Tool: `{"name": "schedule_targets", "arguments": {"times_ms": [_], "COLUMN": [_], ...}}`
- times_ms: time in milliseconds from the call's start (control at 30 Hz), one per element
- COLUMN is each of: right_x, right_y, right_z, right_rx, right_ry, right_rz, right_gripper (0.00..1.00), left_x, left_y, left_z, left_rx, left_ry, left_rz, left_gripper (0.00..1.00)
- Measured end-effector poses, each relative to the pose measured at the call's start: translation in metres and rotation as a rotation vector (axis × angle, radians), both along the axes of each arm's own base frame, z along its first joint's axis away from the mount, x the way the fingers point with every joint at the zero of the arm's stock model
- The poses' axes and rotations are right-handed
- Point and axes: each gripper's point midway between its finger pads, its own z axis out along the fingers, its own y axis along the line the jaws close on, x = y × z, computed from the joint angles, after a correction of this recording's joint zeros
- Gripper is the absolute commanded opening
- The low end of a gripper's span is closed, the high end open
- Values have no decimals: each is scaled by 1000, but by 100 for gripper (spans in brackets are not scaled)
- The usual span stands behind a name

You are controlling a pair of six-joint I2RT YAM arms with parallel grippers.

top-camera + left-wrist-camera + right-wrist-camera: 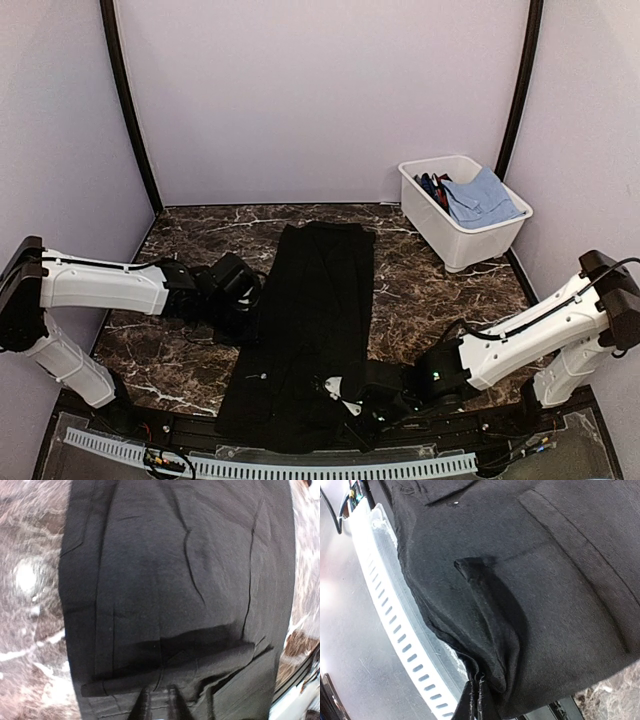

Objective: Fold and stack the long sleeve shirts
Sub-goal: Flatten out the square-folded shirt at the center of the board.

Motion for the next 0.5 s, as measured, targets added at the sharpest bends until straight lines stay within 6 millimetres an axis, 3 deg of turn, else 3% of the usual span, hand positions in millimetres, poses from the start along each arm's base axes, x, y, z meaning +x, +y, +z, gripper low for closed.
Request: {"name": "schedule_targets", "arguments": {"times_ms": [100, 200, 400, 500], "right_x": [3, 10, 47, 78], "right_y": [-5, -7, -4, -7], "right_z": [4, 19, 62, 68], "right_rx": [-1, 16, 82, 83], "right_ry": [-14, -49, -141, -179], "right_rz": [-15, -41, -160, -245], "right_gripper": [49, 68, 72, 72], "left_x": [-2, -7, -28, -41], "left_y": [1, 3, 19, 23], "left_z": [4, 9, 10, 4], "left_rx": [-3, -16, -21, -6], "left_ry": [0, 2, 28, 54], "left_rz": [-6, -18, -33, -43], "left_gripper": [42, 47, 54, 56]}}
